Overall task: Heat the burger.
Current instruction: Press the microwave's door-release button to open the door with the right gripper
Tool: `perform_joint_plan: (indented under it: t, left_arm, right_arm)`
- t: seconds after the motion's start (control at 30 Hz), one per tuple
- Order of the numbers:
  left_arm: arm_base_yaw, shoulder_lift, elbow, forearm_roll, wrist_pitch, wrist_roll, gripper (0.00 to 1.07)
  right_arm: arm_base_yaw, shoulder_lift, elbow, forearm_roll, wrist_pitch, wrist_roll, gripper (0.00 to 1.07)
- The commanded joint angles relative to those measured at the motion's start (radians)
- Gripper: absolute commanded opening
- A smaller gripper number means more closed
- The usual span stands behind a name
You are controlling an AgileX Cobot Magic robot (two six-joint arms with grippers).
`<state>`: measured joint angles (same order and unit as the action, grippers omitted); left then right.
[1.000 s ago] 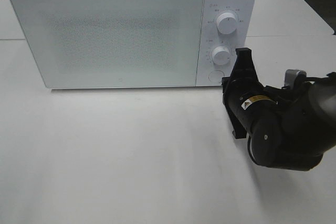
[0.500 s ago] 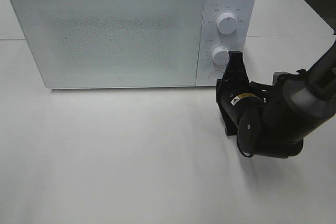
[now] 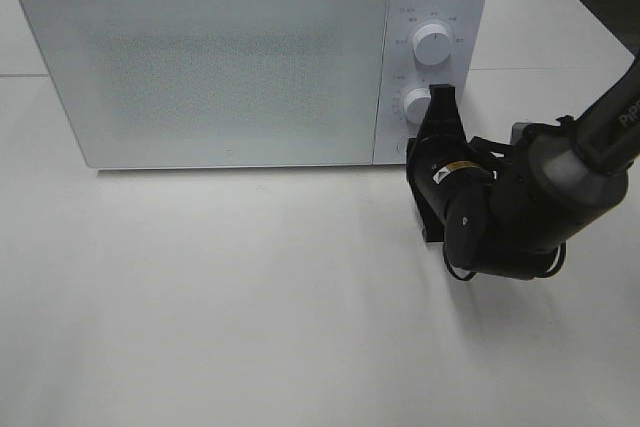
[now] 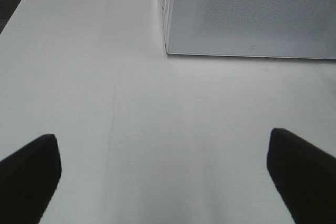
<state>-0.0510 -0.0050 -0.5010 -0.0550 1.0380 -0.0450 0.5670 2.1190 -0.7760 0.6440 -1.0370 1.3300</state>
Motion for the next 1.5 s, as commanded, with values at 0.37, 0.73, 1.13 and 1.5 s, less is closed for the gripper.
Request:
perform_joint_plan:
  t: [0.37,0.73,1.13,1.5]
  left_arm:
    - [-0.004,-0.021,0.001,0.000,-0.007,-0.001,1.01]
    - [-0.004,-0.021,0.001,0.000,-0.007,-0.001,1.01]
    - [-0.004,-0.021,0.001,0.000,-0.007,-0.001,1.01]
    - [-0.004,-0.022,0.001,0.002,-0.007,-0.001,1.01]
  right_arm:
    - [-0.004,0.036,-0.071,0.042,0.005,-0.045,0.00]
    - [-0.026,0.051,-0.102,0.051,-0.001,-0.063,0.00]
    - [-0.026,0.094,-0.177,0.058,-0.059,-0.063,0.00]
    - [-0.038,0.138,-0.316,0.035,-0.055,-0.076,0.00]
